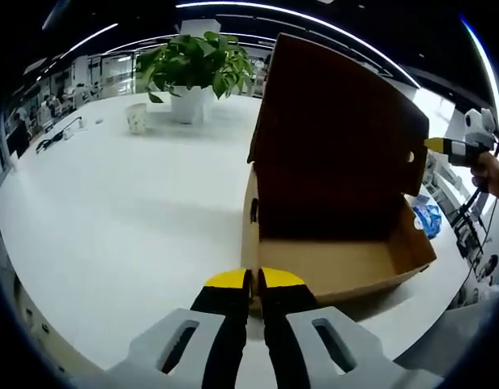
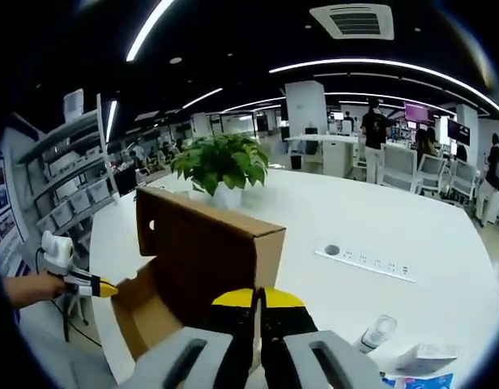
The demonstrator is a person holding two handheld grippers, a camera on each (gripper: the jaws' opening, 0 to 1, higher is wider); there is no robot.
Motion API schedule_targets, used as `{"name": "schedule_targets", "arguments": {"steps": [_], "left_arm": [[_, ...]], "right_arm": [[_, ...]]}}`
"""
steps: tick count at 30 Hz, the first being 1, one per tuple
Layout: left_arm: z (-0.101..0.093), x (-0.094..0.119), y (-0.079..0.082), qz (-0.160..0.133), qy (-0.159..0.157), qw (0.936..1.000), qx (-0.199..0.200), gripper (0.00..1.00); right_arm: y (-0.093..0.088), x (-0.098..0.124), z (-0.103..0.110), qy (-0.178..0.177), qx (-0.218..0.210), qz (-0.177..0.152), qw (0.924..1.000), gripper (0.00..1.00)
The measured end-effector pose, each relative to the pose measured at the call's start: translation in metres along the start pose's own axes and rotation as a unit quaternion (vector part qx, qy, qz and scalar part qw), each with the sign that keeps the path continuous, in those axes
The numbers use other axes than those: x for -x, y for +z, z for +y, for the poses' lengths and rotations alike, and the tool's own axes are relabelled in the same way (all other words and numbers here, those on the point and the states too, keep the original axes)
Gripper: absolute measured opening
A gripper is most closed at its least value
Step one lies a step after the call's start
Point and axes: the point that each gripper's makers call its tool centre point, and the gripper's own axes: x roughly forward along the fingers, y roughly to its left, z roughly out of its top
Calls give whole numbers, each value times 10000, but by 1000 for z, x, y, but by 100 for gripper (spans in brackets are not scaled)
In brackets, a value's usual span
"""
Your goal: Operate the shoe box by opening the lid, removing the specified soft item, and placing it in the target area until the item is outside and the box remains undamaged.
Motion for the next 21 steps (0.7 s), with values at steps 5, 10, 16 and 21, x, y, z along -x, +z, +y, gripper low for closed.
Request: {"name": "schedule_targets", "arguments": {"steps": [5, 10, 16, 21], "left_arm": [[0, 0, 0, -16, -2, 10000, 17, 2], [0, 1, 0, -27, -6, 10000, 21, 2], [0, 0, 0, -35, -13, 10000, 47, 3], [0, 0, 0, -43, -24, 10000, 72, 3]], "right_arm": [[-4, 6, 4, 4, 2, -62, 10000, 0], [-7, 12, 9, -17, 56, -108, 9999, 0], [-11, 17, 13, -75, 65, -172, 9998, 0], [-14, 21, 16, -131, 11, -252, 9996, 0]]}}
